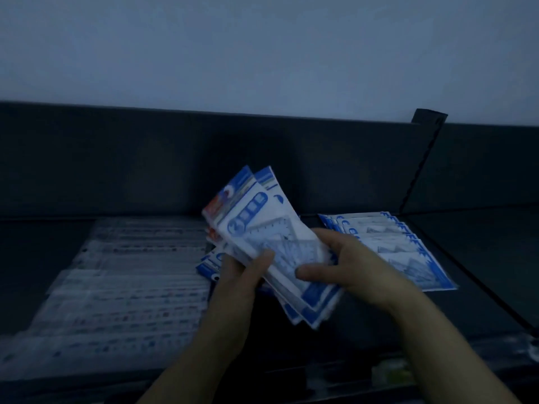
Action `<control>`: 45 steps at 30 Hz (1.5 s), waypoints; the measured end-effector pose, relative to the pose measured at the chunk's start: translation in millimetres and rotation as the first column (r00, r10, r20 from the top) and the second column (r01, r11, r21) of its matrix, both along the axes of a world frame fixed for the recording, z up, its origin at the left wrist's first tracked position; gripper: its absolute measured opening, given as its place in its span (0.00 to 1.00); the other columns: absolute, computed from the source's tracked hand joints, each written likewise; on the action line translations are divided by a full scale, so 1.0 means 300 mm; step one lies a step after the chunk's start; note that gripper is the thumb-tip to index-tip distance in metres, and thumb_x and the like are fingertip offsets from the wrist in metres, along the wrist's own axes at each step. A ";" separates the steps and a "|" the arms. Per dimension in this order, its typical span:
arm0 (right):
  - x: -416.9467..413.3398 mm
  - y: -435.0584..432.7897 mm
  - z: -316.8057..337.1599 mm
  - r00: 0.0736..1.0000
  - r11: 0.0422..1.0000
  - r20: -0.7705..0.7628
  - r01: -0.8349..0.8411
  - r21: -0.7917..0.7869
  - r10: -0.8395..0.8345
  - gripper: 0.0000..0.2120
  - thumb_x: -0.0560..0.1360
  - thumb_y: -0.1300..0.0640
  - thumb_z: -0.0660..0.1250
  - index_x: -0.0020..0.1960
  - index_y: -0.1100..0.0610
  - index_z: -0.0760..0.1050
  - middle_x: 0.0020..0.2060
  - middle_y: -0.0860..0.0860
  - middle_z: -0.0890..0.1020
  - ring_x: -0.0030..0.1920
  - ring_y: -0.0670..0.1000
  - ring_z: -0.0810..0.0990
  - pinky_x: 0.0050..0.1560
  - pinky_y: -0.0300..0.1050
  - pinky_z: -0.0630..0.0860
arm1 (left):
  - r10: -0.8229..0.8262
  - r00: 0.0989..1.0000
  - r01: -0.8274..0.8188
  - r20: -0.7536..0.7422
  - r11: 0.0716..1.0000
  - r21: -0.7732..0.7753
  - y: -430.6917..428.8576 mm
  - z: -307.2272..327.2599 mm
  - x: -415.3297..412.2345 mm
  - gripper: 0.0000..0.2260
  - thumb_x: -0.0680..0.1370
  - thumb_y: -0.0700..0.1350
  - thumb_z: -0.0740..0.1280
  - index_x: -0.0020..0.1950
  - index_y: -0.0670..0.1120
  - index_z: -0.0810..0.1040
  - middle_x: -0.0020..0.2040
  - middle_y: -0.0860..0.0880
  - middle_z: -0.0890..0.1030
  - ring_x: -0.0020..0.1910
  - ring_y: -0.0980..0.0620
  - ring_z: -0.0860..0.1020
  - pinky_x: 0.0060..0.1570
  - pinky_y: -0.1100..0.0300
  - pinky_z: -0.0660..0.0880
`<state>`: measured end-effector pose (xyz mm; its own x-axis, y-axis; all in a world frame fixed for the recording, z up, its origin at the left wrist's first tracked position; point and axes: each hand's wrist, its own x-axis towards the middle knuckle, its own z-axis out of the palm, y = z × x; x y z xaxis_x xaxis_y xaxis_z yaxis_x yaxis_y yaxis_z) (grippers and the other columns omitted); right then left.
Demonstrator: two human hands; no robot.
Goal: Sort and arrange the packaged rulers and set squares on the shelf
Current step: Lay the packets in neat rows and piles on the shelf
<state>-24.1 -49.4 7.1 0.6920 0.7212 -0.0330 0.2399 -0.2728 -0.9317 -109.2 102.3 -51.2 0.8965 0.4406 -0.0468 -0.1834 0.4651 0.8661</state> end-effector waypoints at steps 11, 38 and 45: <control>0.026 -0.117 -0.082 0.878 0.899 0.474 0.162 -0.407 0.057 0.21 0.64 0.51 0.78 0.54 0.41 0.76 0.49 0.37 0.79 0.47 0.38 0.77 0.45 0.37 0.76 | -0.006 0.959 0.262 -0.283 0.395 0.881 0.104 0.030 -0.043 0.36 0.65 0.49 0.79 0.68 0.59 0.65 0.57 0.64 0.72 0.46 0.73 0.72 0.38 0.82 0.68; 0.429 -0.616 -0.073 0.952 0.936 0.208 0.271 -0.227 -0.225 0.25 0.63 0.58 0.80 0.54 0.40 0.76 0.56 0.47 0.80 0.53 0.51 0.81 0.58 0.45 0.77 | -0.041 0.932 0.348 -0.360 0.380 0.857 -0.362 0.061 0.368 0.20 0.70 0.42 0.74 0.56 0.50 0.69 0.51 0.51 0.77 0.39 0.62 0.73 0.29 0.72 0.69; 0.423 -0.623 -0.160 0.899 0.885 0.438 0.201 -0.420 0.004 0.32 0.71 0.40 0.69 0.72 0.39 0.61 0.74 0.39 0.56 0.75 0.42 0.47 0.76 0.45 0.48 | 0.169 0.933 0.354 -0.317 -0.285 0.891 -0.434 0.007 0.353 0.33 0.77 0.65 0.56 0.78 0.56 0.48 0.79 0.53 0.42 0.77 0.50 0.42 0.74 0.47 0.45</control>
<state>102.9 -236.3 -40.9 0.7797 0.6256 -0.0259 0.5238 -0.6743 -0.5205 -3.4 -27.9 -49.2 0.9899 0.0700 0.1233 0.0457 -0.9807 0.1904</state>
